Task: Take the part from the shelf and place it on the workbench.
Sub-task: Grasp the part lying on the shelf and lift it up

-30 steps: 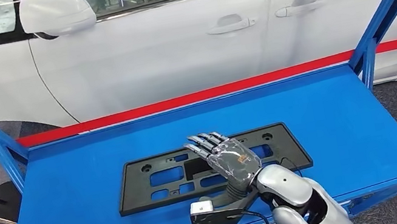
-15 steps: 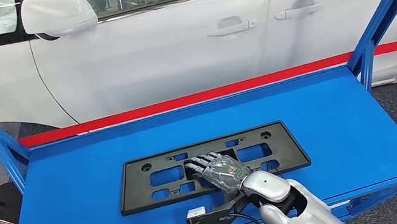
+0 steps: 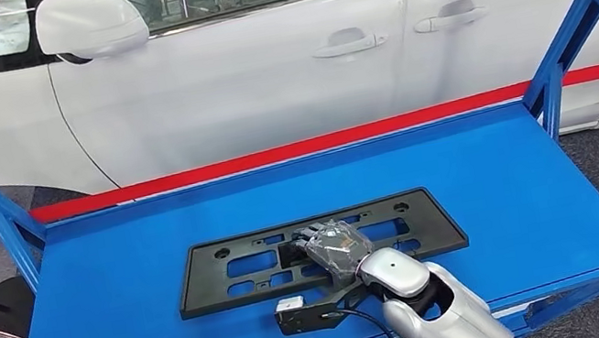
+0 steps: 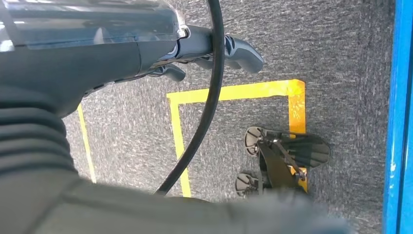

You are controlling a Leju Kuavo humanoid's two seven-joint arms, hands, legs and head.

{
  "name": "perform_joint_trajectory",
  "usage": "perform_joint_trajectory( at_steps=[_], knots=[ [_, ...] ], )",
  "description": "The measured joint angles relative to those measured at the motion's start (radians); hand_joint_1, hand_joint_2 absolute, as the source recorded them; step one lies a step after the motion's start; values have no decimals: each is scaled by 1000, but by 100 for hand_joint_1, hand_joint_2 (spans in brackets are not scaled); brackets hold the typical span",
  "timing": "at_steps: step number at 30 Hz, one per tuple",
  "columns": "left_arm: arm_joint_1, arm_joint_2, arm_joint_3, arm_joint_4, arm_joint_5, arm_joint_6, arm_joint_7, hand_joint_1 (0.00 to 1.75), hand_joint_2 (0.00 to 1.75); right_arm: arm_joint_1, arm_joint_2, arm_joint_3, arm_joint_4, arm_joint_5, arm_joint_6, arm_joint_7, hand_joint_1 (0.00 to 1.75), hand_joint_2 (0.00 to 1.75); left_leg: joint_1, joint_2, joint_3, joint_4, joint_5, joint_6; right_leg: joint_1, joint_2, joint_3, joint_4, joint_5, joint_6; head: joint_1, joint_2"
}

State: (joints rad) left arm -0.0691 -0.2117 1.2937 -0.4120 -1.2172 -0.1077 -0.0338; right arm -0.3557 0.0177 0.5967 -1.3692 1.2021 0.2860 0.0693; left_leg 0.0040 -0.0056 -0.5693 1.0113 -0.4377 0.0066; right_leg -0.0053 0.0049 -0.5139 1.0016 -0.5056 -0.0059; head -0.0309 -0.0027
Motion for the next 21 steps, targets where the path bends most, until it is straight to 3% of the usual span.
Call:
perform_joint_trajectory(
  at_steps=[6, 10, 21],
  knots=[
    [-1, 0, 2, 0, 5, 0, -5, 0, 0, 0, 12, -12, -11, 4, -2, 0, 175, 175, 0, 0, 2, 0, -2, -1, 0, 1, 1, 0, -1, 0, 0, 0],
    [-1, 0, 5, 0, 8, 0, -7, 0, 175, 2, 16, -17, -25, 5, -4, 0, 175, 175, 0, 0, 1, 0, -2, 0, 0, 0, 1, 0, -1, 0, 0, 0],
    [-1, -6, 12, 0, 14, -2, -12, 0, 175, 36, 30, -39, -72, 23, -36, 0, 175, 175, 0, -1, 0, 0, -2, 0, 0, -1, 1, 0, -1, 1, 0, 0]
  ],
)
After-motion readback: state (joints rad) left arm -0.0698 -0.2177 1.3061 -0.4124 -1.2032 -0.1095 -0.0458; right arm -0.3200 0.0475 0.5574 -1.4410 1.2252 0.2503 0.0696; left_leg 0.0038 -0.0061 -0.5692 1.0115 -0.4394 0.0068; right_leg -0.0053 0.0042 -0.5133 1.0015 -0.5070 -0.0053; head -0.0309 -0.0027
